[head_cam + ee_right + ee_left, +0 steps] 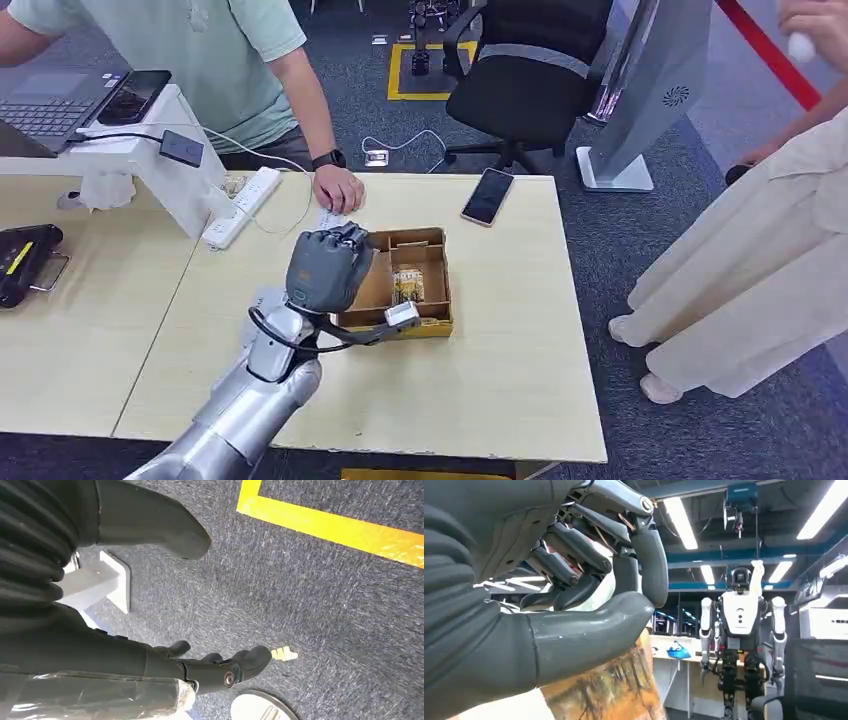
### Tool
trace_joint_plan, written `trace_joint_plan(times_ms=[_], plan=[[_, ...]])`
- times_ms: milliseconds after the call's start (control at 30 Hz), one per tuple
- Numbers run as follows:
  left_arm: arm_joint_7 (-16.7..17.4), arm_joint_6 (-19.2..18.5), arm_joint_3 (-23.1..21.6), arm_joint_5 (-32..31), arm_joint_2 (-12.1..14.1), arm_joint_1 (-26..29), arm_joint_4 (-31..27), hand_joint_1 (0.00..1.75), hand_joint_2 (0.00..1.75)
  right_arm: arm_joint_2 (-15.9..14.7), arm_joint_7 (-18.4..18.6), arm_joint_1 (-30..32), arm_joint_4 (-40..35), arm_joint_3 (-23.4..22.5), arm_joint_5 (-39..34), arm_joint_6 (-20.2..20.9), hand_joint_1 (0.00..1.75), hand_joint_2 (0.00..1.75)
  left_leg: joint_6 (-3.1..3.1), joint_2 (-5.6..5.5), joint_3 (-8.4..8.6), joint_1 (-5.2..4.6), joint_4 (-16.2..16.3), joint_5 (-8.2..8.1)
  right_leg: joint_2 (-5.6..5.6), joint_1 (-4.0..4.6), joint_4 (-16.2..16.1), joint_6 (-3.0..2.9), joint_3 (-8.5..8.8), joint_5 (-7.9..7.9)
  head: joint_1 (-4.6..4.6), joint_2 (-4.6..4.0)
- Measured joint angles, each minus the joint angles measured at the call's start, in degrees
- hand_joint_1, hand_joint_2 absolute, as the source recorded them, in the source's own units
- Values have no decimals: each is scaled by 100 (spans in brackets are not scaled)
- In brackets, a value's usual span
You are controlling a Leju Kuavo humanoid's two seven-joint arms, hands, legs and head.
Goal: Pass the card to the sensor for recognition and then transmit it.
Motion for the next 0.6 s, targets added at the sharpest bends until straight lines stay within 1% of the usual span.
trace_joint_plan(times_ms=[200,300,400,600], plan=[[74,0,0,48,70,-123,-164,175,175,0,-2,8,0,9,-4,-20,0,175,0,-1,0,0,0,0,0,0,0,0,0,0,0,0],[133,0,13,-149,83,-155,-265,175,175,0,-2,16,0,11,-4,-24,0,175,0,0,0,0,0,0,0,0,0,0,0,0,0,0],[149,0,171,-483,48,-168,-413,175,175,0,-2,21,0,22,-4,-24,0,175,0,0,0,0,1,0,0,0,0,0,0,0,0,0],[168,0,304,-549,9,-177,-542,175,175,0,-2,23,0,33,-4,-24,0,175,0,0,0,0,1,0,0,0,0,0,0,0,0,0]])
